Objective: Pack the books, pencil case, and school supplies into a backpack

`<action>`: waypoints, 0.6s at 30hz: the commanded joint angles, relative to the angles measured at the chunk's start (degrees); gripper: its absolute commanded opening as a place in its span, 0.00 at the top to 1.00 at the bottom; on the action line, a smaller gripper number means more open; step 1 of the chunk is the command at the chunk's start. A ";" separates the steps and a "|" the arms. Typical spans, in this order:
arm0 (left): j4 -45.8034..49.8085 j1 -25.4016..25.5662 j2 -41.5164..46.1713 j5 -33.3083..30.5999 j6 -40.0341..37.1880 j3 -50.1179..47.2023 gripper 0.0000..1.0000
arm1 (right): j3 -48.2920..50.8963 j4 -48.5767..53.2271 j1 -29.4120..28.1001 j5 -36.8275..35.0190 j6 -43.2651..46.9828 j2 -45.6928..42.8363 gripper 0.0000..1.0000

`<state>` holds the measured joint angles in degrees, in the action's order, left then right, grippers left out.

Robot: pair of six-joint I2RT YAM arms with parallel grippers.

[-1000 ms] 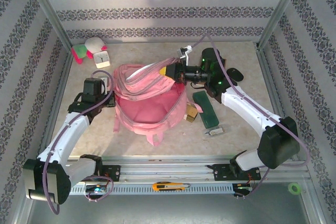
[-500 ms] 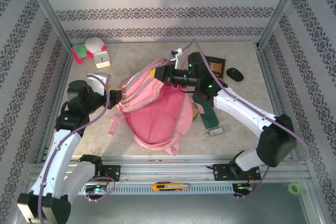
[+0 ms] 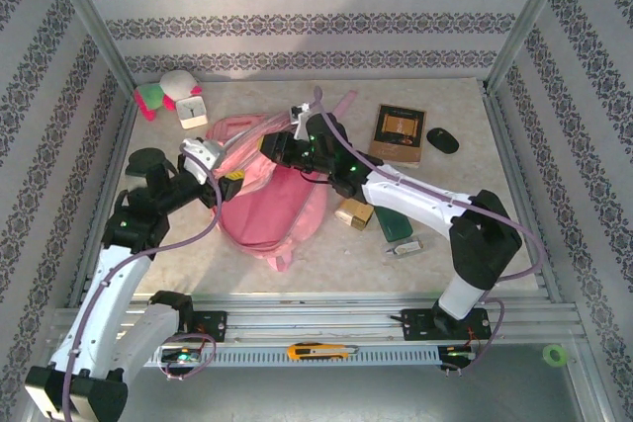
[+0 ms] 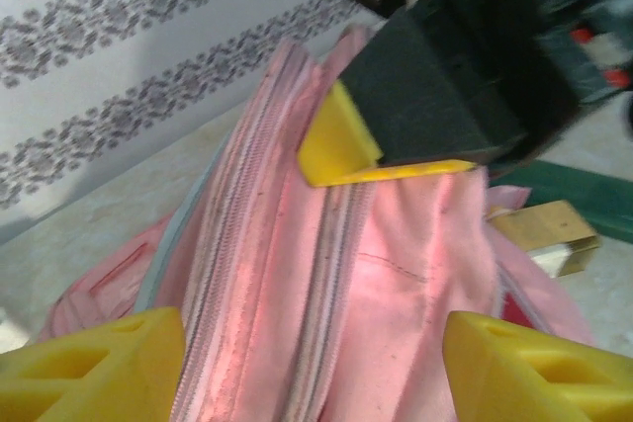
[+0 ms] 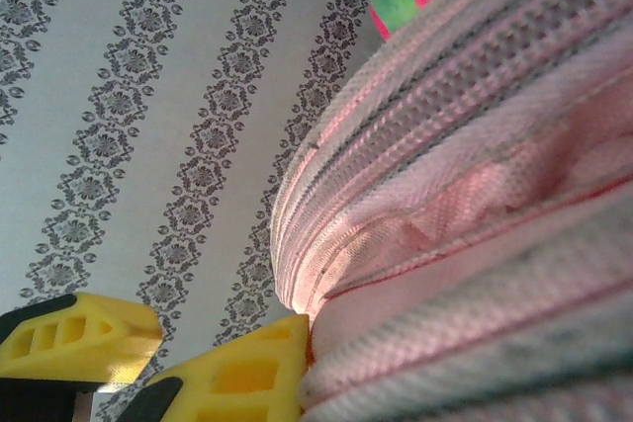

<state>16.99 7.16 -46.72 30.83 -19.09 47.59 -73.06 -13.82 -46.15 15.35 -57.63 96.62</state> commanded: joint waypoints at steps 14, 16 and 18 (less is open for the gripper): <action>2.22 1.02 -2.98 -17.69 9.38 0.80 0.36 | 4.90 -14.41 -6.35 -13.05 -4.59 2.74 1.00; 3.42 0.95 -2.41 -17.79 13.12 1.17 0.36 | 6.96 -14.31 -7.16 -15.87 -6.03 2.28 0.97; 4.37 1.01 -1.60 -18.14 16.14 1.37 0.36 | 8.32 -13.05 -7.46 -16.36 -7.79 1.92 0.91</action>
<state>18.52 7.55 -50.04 13.91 -9.74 47.40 -66.28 -23.07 -52.97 3.49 -62.46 99.09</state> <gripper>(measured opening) 0.641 0.087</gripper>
